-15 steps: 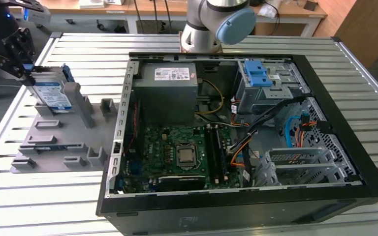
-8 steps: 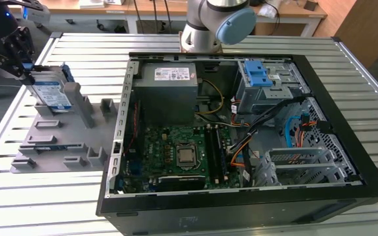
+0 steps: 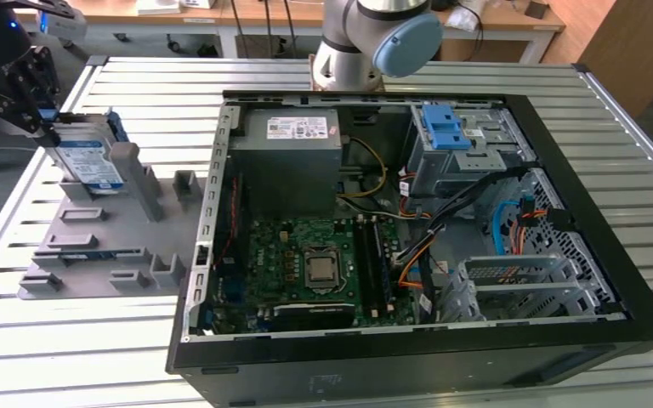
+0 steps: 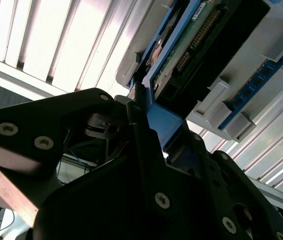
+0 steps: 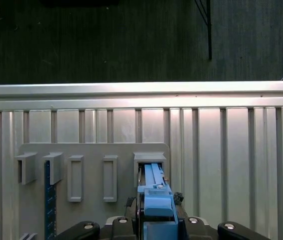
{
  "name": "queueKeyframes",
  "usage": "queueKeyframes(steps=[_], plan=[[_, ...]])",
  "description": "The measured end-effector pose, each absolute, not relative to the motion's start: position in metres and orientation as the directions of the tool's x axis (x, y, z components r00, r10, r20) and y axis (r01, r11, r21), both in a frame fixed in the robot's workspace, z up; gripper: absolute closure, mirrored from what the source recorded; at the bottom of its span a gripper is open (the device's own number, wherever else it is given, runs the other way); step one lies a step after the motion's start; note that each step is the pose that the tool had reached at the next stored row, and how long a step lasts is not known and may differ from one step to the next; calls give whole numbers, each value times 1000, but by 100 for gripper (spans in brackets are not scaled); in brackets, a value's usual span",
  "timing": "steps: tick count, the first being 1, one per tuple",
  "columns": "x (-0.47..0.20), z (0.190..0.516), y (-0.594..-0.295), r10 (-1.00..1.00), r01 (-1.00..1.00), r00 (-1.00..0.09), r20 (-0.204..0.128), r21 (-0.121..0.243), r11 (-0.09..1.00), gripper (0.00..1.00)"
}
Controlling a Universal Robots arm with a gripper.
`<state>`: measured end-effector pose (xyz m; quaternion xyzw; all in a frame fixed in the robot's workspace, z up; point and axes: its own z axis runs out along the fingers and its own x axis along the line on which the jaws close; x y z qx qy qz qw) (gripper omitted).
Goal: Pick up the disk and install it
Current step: 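Pick up the disk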
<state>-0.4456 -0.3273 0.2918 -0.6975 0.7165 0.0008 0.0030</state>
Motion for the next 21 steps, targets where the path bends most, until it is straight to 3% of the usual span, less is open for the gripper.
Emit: queueKeyframes(steps=[21], plan=[[-446, 309, -327, -1000, -1000, -27, -5, -3, 27, 64]])
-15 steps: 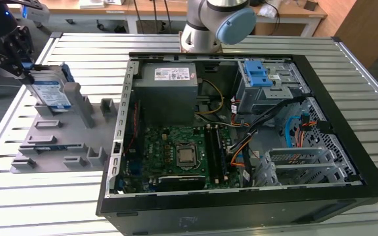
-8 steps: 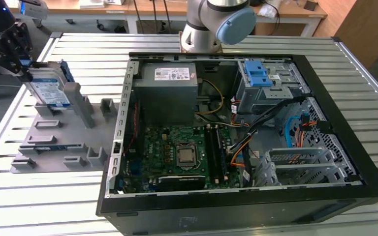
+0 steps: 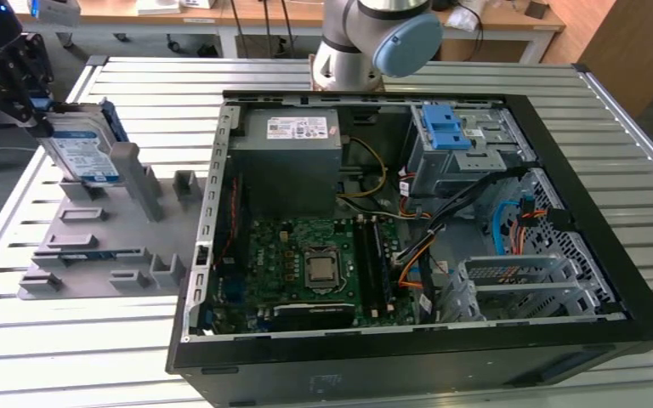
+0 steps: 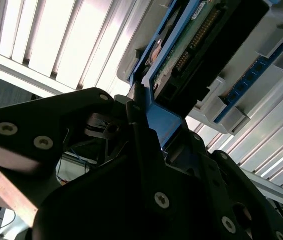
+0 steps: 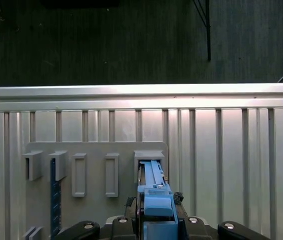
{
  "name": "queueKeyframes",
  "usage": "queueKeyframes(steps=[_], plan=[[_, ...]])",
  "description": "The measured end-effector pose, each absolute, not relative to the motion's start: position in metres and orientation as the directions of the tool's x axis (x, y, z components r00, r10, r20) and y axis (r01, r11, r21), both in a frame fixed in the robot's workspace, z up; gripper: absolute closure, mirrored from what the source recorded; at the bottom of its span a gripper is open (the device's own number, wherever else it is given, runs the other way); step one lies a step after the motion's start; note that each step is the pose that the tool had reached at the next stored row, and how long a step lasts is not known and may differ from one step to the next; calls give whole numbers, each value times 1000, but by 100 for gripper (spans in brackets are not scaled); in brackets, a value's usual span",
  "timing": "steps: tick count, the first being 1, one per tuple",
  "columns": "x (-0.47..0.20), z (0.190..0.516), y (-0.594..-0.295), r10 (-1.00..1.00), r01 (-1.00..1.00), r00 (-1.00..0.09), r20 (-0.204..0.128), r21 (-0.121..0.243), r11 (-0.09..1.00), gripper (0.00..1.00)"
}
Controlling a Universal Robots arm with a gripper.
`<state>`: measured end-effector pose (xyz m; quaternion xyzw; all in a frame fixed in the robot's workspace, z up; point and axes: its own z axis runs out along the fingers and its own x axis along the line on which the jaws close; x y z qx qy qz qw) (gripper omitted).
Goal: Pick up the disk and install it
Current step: 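Pick up the disk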
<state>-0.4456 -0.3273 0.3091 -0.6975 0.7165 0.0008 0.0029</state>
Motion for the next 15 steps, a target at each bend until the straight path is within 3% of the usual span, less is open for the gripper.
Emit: queueKeyframes(steps=[15], plan=[[-446, 324, -327, -1000, -1000, -27, -5, -3, 27, 64]])
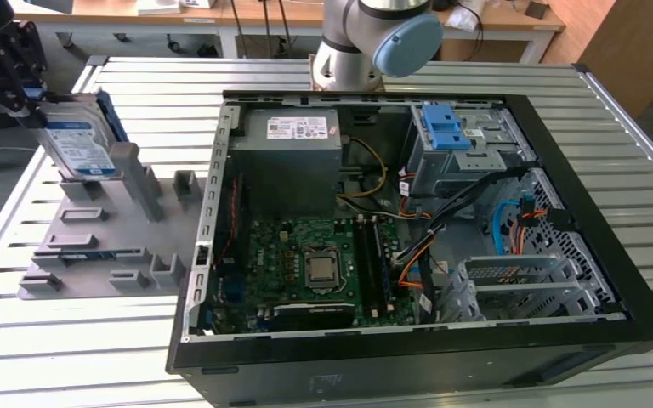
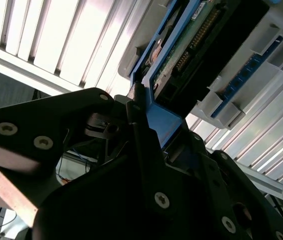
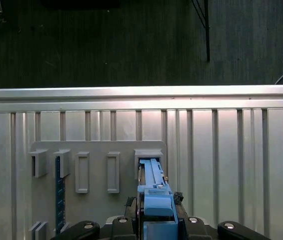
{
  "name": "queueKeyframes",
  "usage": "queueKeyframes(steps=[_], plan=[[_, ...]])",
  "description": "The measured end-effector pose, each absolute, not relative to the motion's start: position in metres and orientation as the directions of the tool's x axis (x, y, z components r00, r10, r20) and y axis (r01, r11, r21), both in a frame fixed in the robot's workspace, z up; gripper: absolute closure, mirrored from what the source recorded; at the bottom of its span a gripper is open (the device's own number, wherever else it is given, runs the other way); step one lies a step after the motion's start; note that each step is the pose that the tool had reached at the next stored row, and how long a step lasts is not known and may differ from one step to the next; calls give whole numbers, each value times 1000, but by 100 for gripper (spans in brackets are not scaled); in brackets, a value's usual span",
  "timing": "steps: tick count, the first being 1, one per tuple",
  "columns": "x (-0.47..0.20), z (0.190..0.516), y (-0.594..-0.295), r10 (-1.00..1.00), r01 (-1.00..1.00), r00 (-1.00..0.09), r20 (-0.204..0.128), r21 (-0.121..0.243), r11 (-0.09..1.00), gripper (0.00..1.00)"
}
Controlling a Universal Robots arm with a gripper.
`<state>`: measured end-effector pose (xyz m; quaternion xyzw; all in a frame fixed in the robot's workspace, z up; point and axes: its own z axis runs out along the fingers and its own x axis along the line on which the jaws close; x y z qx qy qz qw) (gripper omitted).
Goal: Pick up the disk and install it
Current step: 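Pick up the disk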
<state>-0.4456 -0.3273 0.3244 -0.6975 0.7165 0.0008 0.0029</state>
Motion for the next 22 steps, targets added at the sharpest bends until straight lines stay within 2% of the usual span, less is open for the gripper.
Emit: queueKeyframes(steps=[22], plan=[[-446, 346, -327, -1000, -1000, -27, -5, -3, 27, 64]])
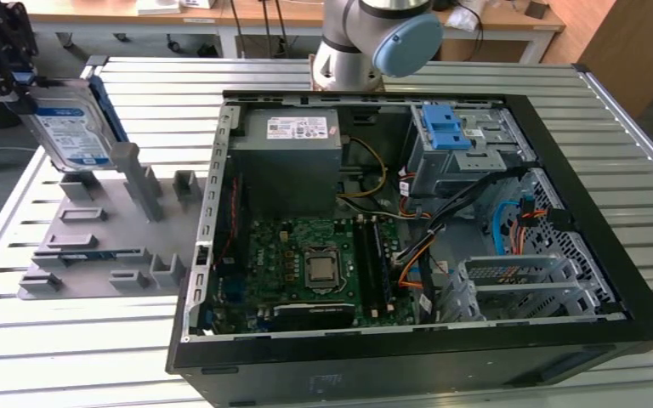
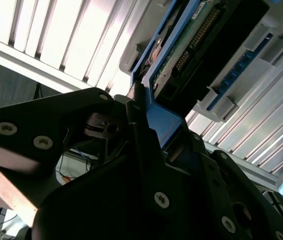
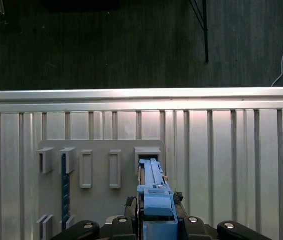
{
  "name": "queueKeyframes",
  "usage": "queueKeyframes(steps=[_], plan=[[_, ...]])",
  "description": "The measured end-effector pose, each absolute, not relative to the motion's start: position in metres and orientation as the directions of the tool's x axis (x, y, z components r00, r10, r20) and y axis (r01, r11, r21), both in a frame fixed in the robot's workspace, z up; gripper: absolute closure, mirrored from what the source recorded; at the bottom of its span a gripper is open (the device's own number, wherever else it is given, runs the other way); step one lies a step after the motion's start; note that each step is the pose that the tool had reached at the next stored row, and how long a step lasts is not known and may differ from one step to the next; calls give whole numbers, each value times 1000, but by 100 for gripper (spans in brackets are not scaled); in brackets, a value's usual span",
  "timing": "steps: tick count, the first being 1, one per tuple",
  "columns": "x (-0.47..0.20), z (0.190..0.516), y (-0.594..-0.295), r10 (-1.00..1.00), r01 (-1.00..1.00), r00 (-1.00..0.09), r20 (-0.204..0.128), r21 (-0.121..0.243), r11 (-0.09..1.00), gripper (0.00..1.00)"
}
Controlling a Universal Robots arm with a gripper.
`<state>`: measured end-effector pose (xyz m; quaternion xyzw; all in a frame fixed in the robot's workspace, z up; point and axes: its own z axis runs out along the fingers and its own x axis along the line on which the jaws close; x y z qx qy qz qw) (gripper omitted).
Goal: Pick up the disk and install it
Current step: 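Pick up the disk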
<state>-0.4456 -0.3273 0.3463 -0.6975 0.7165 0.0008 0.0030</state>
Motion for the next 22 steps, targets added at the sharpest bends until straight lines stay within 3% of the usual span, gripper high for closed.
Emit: queueKeyframes(steps=[22], plan=[[-446, 359, -327, -1000, -1000, -27, -5, -3, 27, 64]])
